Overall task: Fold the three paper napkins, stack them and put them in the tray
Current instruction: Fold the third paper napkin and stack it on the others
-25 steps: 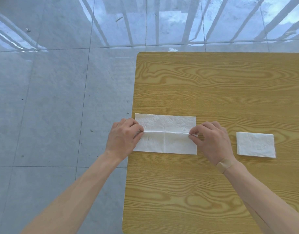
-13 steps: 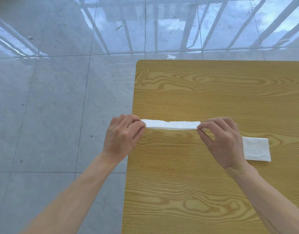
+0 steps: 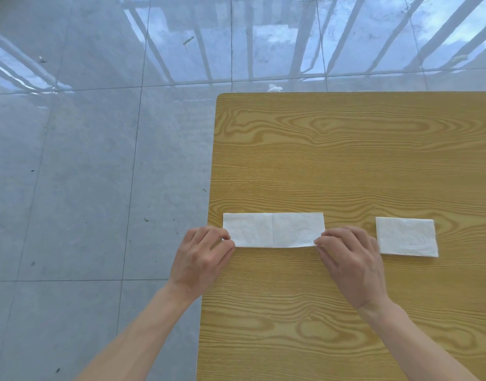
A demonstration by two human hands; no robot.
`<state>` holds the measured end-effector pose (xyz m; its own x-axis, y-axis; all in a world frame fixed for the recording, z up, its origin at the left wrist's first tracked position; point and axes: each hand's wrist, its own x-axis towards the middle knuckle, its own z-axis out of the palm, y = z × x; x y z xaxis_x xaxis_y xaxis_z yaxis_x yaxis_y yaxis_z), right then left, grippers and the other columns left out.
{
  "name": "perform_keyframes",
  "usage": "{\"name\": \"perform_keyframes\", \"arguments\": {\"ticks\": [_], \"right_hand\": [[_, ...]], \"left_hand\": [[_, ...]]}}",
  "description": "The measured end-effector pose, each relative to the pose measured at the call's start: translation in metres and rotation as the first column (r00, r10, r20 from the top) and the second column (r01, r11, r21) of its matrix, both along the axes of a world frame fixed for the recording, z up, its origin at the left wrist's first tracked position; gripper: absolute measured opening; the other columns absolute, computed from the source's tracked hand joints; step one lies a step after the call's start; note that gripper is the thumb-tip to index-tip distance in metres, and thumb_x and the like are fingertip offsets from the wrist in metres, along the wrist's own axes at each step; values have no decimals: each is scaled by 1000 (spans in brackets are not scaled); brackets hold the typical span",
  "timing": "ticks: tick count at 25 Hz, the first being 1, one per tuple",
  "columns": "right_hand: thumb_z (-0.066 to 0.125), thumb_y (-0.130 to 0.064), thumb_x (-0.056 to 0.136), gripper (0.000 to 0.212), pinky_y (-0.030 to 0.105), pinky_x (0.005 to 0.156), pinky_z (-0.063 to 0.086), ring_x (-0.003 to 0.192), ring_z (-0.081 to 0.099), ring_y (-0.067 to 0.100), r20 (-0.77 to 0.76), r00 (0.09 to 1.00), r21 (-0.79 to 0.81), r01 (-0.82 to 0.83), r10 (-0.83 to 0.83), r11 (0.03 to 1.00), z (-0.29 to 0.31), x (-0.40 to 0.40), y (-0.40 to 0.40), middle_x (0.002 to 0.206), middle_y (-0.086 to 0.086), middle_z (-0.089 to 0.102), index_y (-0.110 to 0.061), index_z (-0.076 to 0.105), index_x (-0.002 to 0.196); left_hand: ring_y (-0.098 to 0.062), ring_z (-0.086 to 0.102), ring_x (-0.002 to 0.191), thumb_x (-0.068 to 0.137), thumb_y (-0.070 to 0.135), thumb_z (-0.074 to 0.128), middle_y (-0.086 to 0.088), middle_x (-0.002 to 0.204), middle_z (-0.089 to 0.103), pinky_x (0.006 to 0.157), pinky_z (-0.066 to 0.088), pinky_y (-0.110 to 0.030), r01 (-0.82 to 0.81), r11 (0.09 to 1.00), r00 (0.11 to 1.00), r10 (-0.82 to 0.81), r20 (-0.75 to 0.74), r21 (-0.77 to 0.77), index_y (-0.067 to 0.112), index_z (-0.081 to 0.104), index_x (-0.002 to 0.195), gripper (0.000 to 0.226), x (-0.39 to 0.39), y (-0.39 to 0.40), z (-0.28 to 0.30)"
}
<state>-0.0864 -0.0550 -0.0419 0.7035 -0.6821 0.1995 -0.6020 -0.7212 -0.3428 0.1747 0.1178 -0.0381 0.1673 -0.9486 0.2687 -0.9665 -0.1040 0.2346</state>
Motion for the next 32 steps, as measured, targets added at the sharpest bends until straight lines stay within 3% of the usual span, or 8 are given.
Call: {"name": "perform_keyframes", "arguments": {"ticks": [4,7,10,12,17,21,26,32], "right_hand": [[64,-21,89,17,42,88,44,113,57,25,25,999,11,44,-45,999,5,6,13,112,-1,70,-21,73,103],[53,-22,98,28,43,102,40,131,52,27,28,999,1,-19,19,1000,5,28,30,131,1,63,-18,67,122],[40,-30,101,49,55,116,29,148,30,32,-171,982,77,-73,86,994,1,53,36,154,5,44,-13,47,146],[30,-40,102,59,60,118,21,152,17,33,-307,943,122,-94,128,988,-5,58,33,162,5,29,-13,32,154],[19,-51,102,66,61,120,13,154,4,31,-415,891,176,-118,183,977,-21,54,27,167,1,11,-18,15,158],[16,-55,102,67,57,122,10,154,4,29,-426,890,162,-105,166,981,-23,53,27,167,-3,9,-21,11,159],[13,-56,102,66,51,123,7,154,0,21,-436,900,139,70,-2,988,-24,19,9,167,-7,9,-23,7,159],[16,-54,102,67,54,123,4,154,1,25,-379,925,142,52,6,988,-20,20,12,167,-2,8,-19,8,159]], "left_hand": [[-24,65,85,90,18,69,0,93,70,72,48,-38,-14,1000,1000,14,-27,4,15,72,81,10,-5,-2,2],[-27,63,105,98,26,56,-6,111,69,87,49,-42,-69,997,993,72,-96,29,10,72,104,23,-30,-19,1],[-28,36,143,106,42,30,-12,151,45,116,32,-45,-55,965,987,91,-131,257,5,49,141,54,-59,-37,-1],[-25,14,152,104,51,17,-11,163,21,122,18,-45,-64,928,986,115,-119,368,6,29,152,67,-65,-45,-6],[-19,-6,152,99,61,6,-4,166,-2,123,8,-48,-81,864,994,107,-25,498,12,5,156,75,-68,-49,-20],[-20,0,153,100,61,7,-4,166,2,121,8,-47,-71,859,994,105,-39,506,12,9,157,75,-64,-46,-22],[-24,7,152,102,54,12,-9,165,9,121,15,-47,-149,850,985,170,5,506,7,15,155,71,-28,-16,-21],[-27,8,152,102,55,10,-11,165,10,121,10,-52,-163,866,981,191,-12,472,5,15,155,73,-31,-16,-12]]}}
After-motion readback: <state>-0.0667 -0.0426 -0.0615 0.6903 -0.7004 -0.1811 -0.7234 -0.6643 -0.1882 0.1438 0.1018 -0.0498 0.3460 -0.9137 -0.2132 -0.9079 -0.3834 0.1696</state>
